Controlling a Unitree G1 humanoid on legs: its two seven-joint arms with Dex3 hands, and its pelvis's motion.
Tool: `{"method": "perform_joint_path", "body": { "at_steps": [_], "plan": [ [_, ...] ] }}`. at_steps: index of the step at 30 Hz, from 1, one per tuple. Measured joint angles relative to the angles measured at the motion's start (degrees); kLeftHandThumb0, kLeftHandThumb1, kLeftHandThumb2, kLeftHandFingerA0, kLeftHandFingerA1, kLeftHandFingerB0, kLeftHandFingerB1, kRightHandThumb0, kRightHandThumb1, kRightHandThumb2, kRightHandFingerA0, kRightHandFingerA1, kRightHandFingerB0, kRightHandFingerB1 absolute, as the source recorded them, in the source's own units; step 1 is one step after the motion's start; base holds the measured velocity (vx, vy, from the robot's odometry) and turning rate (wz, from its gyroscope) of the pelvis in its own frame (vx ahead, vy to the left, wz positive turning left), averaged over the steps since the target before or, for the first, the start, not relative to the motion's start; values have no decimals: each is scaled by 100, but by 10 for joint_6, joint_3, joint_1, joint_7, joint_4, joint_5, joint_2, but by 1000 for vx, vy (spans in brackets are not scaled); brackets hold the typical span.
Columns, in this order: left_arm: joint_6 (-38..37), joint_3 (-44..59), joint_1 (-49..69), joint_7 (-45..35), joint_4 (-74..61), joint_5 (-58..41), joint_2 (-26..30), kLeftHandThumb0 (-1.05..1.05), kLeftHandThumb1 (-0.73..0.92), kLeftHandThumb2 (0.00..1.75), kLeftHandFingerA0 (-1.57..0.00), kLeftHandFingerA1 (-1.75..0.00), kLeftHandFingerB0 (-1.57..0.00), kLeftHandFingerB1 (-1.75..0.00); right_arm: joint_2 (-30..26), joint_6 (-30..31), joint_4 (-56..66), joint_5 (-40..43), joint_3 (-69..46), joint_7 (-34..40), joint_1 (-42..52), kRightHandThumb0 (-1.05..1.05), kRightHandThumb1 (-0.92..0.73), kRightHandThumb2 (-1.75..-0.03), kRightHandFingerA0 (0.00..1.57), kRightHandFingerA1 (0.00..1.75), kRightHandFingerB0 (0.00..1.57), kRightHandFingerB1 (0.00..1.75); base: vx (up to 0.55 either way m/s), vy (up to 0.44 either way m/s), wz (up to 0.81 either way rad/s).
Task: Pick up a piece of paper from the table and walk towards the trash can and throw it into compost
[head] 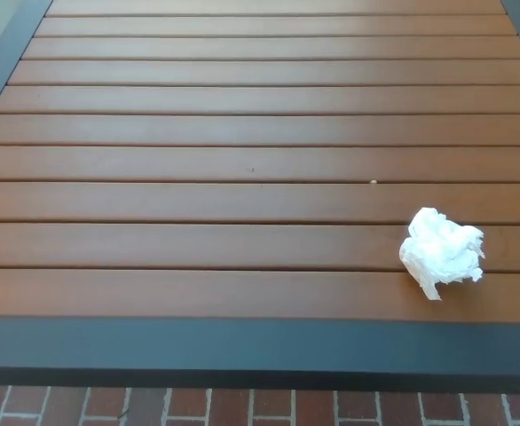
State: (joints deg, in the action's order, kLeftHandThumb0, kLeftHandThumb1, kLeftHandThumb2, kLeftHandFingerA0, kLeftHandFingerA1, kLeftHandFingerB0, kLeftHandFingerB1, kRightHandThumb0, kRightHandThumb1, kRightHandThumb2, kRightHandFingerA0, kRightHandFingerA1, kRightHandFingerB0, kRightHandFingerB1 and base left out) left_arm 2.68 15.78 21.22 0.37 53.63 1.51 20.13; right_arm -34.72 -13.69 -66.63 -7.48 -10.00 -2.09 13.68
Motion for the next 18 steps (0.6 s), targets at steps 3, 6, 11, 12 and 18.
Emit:
{"method": "perform_joint_path", "body": {
  "at_steps": [3,6,11,12,18],
  "plan": [
    [-3,1,-6,3,5,-1,0,-17,62,59,-92,-57,-81,-53,0,-16,-8,2,0,-1,-5,-7,-61,-58,84,61,61,50,0,0,0],
    [-6,1,-8,4,7,-1,0,-17,59,58,-92,-58,-81,-53,0,-27,-16,2,2,-1,-9,-7,-61,-58,84,59,61,50,0,0,0],
    [-9,-5,-8,4,4,1,3,-19,62,59,-79,-50,-82,-53,0,-41,-26,1,5,0,-10,-13,-57,-57,87,60,64,50,0,0,0],
    [-10,-7,-8,5,4,1,4,-18,63,59,-78,-47,-82,-52,0,-44,-27,0,7,0,-10,-12,-57,-57,88,61,66,50,0,0,0],
    [-12,-14,-10,7,10,3,6,-18,63,60,-84,-52,-81,-52,-1,-57,-31,-5,21,5,-10,-11,-62,-58,83,65,70,52,0,0,0]
  ]
}}
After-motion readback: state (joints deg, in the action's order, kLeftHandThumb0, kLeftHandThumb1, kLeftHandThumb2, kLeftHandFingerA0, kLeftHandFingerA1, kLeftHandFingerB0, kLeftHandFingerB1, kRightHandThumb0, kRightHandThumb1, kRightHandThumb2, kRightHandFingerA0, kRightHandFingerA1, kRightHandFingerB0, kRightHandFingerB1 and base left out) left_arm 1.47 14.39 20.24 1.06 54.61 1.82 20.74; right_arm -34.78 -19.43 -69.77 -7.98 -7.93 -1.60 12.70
